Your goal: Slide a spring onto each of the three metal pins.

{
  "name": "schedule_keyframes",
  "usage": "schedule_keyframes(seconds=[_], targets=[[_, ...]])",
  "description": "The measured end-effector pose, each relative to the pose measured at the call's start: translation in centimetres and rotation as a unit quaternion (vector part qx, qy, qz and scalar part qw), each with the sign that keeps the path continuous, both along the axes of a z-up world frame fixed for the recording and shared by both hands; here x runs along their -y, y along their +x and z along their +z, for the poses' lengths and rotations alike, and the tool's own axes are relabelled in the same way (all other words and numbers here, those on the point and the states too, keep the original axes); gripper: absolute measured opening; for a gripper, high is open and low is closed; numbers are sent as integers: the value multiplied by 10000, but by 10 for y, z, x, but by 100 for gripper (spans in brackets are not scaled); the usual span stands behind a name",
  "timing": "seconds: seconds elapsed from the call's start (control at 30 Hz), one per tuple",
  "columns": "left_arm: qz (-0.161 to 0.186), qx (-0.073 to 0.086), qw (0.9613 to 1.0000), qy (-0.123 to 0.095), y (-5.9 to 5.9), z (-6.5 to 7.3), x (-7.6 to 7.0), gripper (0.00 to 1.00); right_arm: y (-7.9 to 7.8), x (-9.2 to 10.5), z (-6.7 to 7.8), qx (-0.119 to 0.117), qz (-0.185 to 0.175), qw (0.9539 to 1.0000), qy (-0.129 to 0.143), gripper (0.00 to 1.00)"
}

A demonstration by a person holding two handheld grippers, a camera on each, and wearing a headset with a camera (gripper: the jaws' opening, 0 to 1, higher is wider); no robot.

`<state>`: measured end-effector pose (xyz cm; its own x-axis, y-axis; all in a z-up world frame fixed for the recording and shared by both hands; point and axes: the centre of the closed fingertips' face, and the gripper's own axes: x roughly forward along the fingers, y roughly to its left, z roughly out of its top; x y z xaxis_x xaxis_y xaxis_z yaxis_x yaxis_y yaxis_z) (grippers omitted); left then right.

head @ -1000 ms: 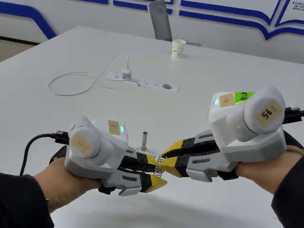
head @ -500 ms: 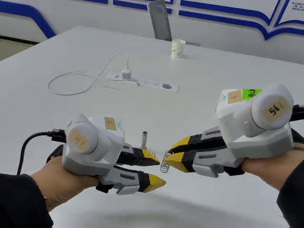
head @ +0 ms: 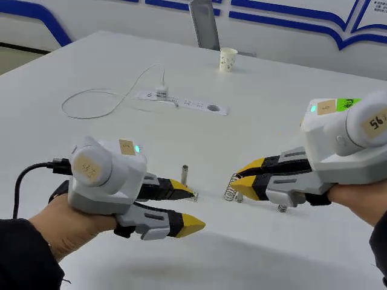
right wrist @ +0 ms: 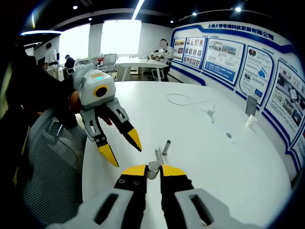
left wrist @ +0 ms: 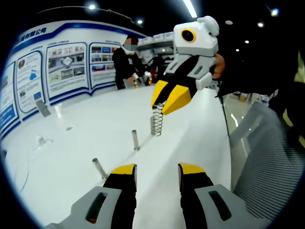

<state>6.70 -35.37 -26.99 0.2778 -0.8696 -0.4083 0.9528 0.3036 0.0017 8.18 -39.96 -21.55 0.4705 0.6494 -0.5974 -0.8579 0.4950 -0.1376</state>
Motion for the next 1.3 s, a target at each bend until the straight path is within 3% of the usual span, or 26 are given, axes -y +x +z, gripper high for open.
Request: schedule_keyframes(seconds=[0.63,0.93,1.3], targets=[[604,-20,9980,-189,17,8,-21,47,39,30,4,182,-650,9977,34,11],[723,-25,9972,-204,22,7,-26,51,55,37,-8,191,-887,9958,-88,11],[760,-63,9969,-213,23,6,-27,53,65,44,-30,24,-1000,9948,-215,11]])
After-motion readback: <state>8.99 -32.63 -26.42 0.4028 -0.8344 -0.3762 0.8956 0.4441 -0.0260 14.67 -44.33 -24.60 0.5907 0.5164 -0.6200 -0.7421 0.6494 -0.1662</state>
